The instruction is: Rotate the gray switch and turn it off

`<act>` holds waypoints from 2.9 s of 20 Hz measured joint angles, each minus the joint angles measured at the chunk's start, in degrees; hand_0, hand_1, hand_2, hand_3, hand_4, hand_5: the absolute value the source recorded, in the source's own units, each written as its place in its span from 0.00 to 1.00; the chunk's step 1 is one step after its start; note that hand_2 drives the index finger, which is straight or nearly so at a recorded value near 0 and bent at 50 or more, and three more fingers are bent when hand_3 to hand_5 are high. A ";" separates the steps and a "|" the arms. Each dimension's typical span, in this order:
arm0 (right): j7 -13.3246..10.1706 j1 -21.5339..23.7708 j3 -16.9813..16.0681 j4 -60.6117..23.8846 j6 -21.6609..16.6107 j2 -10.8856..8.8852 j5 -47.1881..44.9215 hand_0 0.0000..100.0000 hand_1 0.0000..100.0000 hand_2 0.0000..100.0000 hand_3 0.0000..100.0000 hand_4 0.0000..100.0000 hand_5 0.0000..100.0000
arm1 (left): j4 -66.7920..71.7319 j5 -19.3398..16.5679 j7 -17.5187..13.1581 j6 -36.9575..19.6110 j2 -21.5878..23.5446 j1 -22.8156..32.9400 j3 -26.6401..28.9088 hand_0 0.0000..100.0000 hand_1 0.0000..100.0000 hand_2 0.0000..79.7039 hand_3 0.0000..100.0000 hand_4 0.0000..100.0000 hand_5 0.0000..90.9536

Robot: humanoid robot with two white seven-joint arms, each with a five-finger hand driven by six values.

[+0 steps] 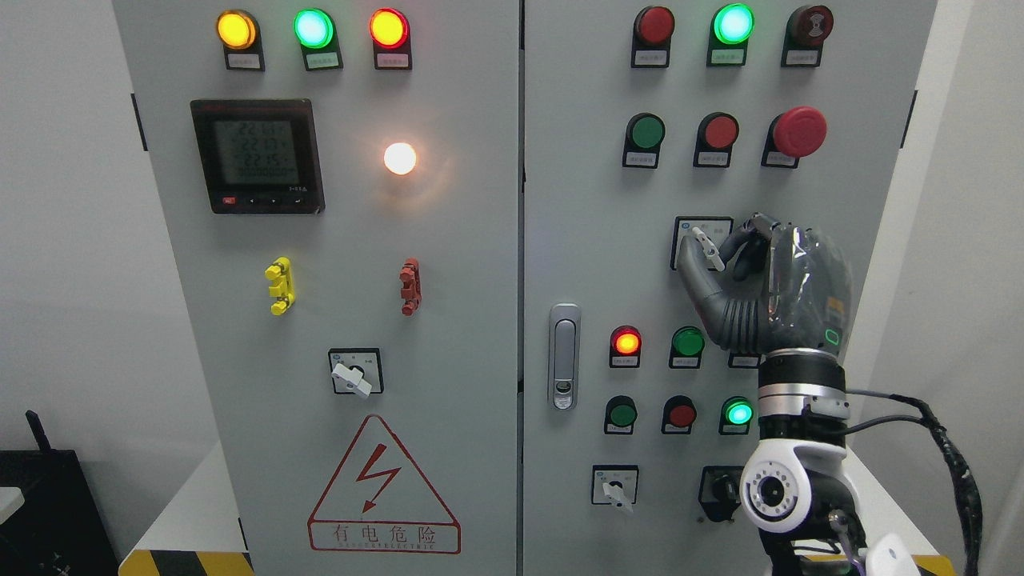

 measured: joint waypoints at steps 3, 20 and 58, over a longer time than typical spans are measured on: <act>-0.01 0.00 0.01 0.03 -0.03 0.00 0.00 0.45 0.37 0.76 0.92 0.81 0.99 | 0.00 0.00 -0.01 0.00 0.00 0.00 0.00 0.12 0.39 0.00 0.00 0.00 0.00; -0.03 -0.11 0.24 0.22 -0.03 0.05 -0.01 0.49 0.34 0.82 0.97 0.84 1.00 | 0.00 0.00 -0.19 0.00 0.00 -0.01 0.00 0.12 0.39 0.00 0.00 0.00 0.00; 0.14 -0.12 0.38 0.30 -0.60 0.21 -0.03 0.54 0.31 0.84 1.00 0.86 1.00 | 0.00 0.00 -0.20 0.00 0.00 0.01 0.00 0.12 0.39 0.00 0.00 0.00 0.00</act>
